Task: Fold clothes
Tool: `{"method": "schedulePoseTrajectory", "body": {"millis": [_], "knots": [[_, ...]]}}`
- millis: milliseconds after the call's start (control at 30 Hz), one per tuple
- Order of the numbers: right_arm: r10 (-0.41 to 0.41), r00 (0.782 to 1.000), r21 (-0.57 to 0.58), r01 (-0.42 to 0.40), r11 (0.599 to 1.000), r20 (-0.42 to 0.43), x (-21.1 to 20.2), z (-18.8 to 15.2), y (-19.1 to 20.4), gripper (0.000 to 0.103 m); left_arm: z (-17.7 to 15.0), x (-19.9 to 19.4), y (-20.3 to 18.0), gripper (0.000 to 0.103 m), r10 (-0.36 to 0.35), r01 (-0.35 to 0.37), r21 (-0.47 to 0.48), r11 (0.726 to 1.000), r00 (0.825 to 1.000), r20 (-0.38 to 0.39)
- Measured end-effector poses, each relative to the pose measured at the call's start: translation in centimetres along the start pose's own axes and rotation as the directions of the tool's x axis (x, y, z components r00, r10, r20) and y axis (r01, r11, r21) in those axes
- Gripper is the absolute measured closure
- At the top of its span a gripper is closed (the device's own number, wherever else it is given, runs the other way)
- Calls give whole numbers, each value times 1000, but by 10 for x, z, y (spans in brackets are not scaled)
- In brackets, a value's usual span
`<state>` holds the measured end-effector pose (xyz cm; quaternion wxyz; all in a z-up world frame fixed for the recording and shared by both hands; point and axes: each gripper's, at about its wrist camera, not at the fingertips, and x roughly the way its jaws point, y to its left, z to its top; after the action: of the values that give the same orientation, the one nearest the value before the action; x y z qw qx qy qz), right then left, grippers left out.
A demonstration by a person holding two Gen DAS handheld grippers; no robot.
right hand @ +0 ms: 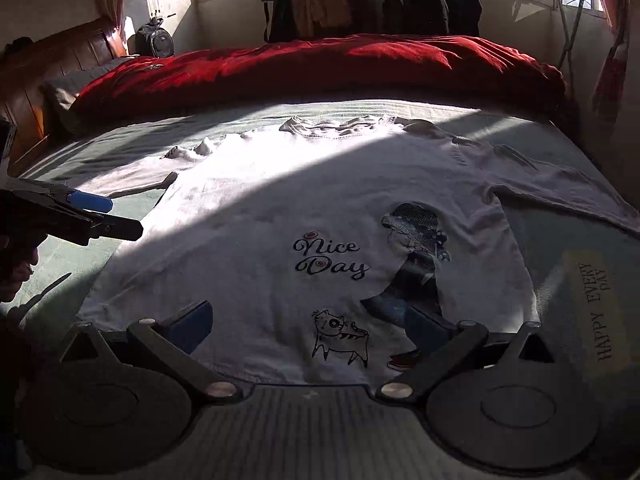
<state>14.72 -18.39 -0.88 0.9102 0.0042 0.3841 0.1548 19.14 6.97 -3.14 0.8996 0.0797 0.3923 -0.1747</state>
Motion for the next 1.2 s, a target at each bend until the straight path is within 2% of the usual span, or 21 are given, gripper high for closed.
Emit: {"method": "schedulePoseTrajectory", "body": {"millis": [100, 133, 267, 500, 700, 867, 1033, 1200], "knots": [[-23, 999, 53, 24, 998, -25, 3, -16, -19, 0, -7, 18, -35, 1, 60, -59, 69, 996, 998, -21], [-27, 999, 62, 28, 998, -20, 2, -19, -24, 0, -11, 22, -40, 1, 68, -66, 63, 996, 997, -31], [-37, 999, 67, 36, 997, 11, 7, -21, -40, 0, -31, 31, -45, 0, 56, -59, -36, 998, 996, -63], [-15, 998, 86, 20, 996, -58, 57, -30, -58, 0, -67, 5, -37, 0, 32, -36, -188, 981, 999, -23], [-39, 999, -15, 38, 999, -10, 57, -52, -50, 0, -70, 4, -38, 1, 36, -38, -208, 977, 999, -16], [-27, 1000, -17, 27, 999, 4, 48, -57, -53, 0, -73, 0, -44, 0, 63, -63, -192, 979, 998, -8], [14, 1000, 22, -14, 1000, -2, 35, -43, -58, 0, -72, -12, -41, 0, 107, -104, -219, 970, 994, 0], [75, 994, 0, -75, 997, 80, 46, 6, -60, 0, -69, -24, -31, 0, 132, -121, -248, 961, 991, 30]]}}
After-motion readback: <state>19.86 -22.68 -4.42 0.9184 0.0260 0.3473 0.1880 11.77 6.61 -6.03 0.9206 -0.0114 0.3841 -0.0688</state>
